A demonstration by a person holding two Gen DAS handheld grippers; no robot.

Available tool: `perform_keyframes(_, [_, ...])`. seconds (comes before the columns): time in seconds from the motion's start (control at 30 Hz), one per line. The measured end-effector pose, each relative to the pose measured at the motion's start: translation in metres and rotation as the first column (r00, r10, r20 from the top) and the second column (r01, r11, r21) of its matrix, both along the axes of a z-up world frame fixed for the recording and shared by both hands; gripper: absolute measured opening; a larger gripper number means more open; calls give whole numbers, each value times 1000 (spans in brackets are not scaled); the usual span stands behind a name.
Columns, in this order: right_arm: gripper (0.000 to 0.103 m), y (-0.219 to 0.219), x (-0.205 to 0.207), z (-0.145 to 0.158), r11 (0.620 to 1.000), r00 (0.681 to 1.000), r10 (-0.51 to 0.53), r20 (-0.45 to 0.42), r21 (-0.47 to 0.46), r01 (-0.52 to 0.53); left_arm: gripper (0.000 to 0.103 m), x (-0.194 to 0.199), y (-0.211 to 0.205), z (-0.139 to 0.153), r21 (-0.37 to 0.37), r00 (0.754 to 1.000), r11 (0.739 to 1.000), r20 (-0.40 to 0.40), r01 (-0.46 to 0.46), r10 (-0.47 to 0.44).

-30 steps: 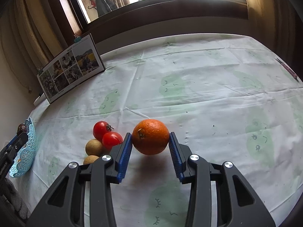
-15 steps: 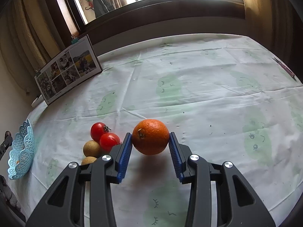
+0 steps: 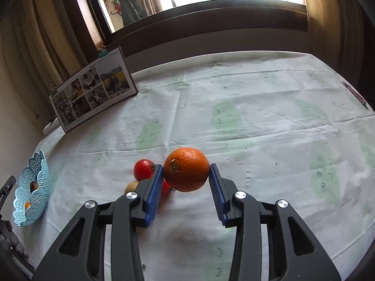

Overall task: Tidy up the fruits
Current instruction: 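Drop the dark fruit into the basket with the left gripper while the right gripper carries the orange, then carry the orange over the blue basket and open the right gripper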

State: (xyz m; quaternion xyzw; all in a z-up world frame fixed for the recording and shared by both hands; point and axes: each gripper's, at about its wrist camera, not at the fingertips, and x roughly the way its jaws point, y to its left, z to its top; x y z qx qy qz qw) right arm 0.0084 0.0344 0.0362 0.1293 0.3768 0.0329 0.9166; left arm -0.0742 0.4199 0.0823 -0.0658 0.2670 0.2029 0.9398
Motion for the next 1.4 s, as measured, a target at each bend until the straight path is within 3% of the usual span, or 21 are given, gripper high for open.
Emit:
perform_keyframes(0.3, [40, 84, -4, 29, 978, 976, 210, 54, -4, -210, 82, -7, 15, -5, -14, 1000, 1000, 1, -25, 25])
perform_keyframes(0.53, [40, 164, -3, 39, 923, 921, 383, 68, 6, -384, 92, -15, 21, -6, -5, 1000, 1000, 3, -29, 29])
perform_keyframes(0.9, [40, 256, -3, 42, 838, 836, 546, 64, -9, -546, 92, -24, 32, -10, -28, 999, 999, 0, -47, 47])
perform_keyframes(1.03, [40, 270, 1, 40, 825, 823, 565, 55, -10, -565, 92, -26, 38, -12, -40, 998, 997, -3, -64, 64])
perform_keyframes(1.4, [41, 247, -1, 39, 846, 845, 531, 66, 3, -533, 97, -23, 34, -10, -46, 999, 998, 3, -51, 51])
